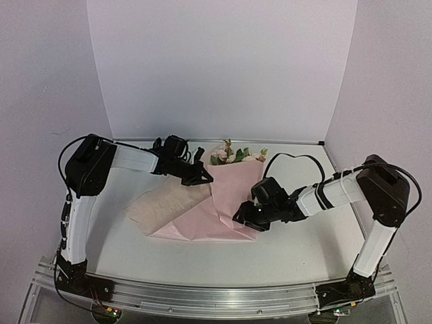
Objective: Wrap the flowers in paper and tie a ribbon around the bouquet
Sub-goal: Fold the one-fourth-folded wrapping paper at the center of the board, then press the fold line on the 2/3-folded wrapping paper.
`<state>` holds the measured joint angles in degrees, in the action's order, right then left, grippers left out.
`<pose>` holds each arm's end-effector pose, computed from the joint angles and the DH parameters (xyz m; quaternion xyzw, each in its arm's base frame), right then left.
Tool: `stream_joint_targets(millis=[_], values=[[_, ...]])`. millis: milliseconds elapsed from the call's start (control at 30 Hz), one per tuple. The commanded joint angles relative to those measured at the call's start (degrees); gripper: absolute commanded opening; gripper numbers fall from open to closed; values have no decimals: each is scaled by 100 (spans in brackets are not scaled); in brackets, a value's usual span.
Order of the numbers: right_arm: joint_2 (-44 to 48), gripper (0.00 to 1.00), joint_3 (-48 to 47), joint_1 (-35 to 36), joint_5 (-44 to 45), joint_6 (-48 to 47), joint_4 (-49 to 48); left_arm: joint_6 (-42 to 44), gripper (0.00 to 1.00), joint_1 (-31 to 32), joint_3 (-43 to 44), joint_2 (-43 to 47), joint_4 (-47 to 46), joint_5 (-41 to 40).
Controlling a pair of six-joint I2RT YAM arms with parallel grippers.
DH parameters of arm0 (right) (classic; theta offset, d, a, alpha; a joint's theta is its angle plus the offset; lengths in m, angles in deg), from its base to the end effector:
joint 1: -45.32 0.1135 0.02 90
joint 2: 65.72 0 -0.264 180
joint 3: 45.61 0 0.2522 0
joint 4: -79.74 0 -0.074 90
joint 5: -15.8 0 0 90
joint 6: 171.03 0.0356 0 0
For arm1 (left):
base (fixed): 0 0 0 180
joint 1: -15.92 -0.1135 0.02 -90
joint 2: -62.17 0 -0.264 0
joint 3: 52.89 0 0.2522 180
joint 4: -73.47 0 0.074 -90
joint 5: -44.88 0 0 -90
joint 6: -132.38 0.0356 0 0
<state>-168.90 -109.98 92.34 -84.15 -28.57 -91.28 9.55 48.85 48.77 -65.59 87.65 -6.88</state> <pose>0.2341 0.2602 0.1317 0.0129 0.9298 0.3260 0.1701 0.3959 -0.2827 0.1453 0.1384 0.8572 -0.4652 0.1722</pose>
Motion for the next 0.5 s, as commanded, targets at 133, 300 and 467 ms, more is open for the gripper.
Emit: stream_joint_targets(millis=[133,300,467], values=[[-5,53,559,-139,-53,670,-968,185,0,-117,-153,29,-143,-424],[98,53,644,-237,-188,723,-1046,242,0,-131,-63,-211,-91,-579],[301,57,563,-441,-489,754,-1142,314,0,-138,-54,-414,-77,-643]])
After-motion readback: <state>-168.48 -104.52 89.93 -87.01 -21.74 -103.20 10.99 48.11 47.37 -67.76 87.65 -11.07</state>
